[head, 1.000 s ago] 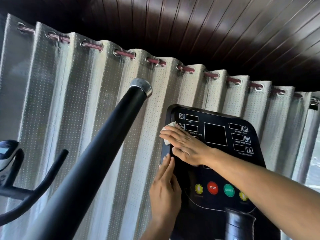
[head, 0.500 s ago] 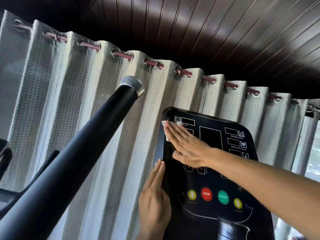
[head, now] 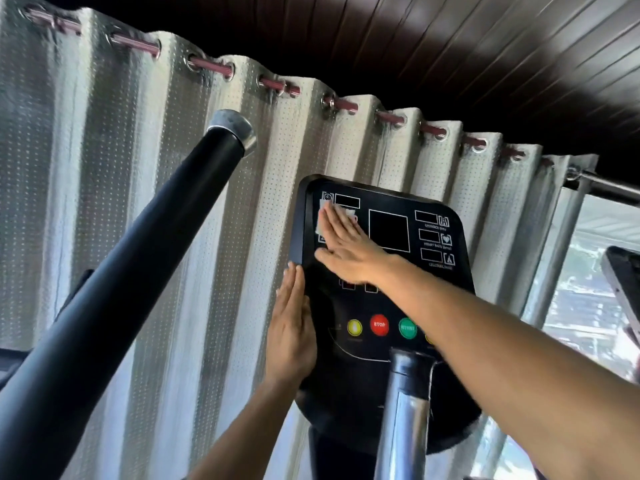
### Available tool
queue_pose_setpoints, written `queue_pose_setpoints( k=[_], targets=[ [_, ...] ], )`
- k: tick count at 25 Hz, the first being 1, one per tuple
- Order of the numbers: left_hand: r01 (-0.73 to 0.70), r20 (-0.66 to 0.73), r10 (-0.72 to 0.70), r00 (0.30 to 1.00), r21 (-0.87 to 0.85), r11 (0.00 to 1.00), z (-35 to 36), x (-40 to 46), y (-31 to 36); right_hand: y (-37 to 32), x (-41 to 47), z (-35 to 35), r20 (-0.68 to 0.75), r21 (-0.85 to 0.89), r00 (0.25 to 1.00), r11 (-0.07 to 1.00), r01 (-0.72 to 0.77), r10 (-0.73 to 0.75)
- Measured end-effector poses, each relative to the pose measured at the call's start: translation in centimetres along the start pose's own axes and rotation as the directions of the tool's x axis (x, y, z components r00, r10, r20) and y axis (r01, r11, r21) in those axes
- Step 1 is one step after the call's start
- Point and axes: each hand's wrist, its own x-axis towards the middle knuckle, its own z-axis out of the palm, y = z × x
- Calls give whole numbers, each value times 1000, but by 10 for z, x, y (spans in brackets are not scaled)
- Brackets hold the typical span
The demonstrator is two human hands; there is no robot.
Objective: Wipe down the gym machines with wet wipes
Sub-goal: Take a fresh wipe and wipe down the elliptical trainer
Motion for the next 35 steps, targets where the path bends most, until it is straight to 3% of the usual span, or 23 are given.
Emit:
queue_pose_setpoints(
  k=[6,10,13,16,19,20,22,24,26,29,33,35],
  targets=[
    [-20,1,20,1000,-72,997,0,0,-4,-39,-94,69,-239,0,968,997,80,-77],
    [-3,-4,2,1000,-98,995,2,-1,-4,-28,-122,104,-370,17,914,985,-173,166],
    [9,-14,-10,1000,-117,993,1,1,0,-5,-81,77,-319,59,911,965,-254,259],
    [21,-14,-23,1000,-138,990,2,1,-3,-15,-43,56,-288,58,943,986,-157,168],
    [-10,-30,5,1000,-163,986,3,2,-9,-44,-66,72,-318,-48,945,997,63,-75],
    [5,-31,-10,999,-158,987,2,2,-10,-42,-82,85,-330,-50,941,997,64,-76],
    [37,-24,-41,999,-146,989,4,3,-9,-21,-109,109,-401,16,907,991,-134,129],
    [44,-29,-49,998,-147,988,5,1,-5,7,-119,115,-390,157,819,907,-392,421],
    [58,-29,-63,998,-147,988,4,1,-2,26,-102,101,-298,276,789,840,-468,537],
    [63,-25,-67,997,-155,986,2,1,-2,9,-68,74,-268,285,850,880,-380,454],
    [34,-37,-39,999,-115,993,2,1,-4,-31,-88,82,-302,50,951,998,-46,60],
    [42,-31,-46,998,-116,992,2,1,-4,-2,-105,87,-314,79,940,990,-115,135]
  ],
)
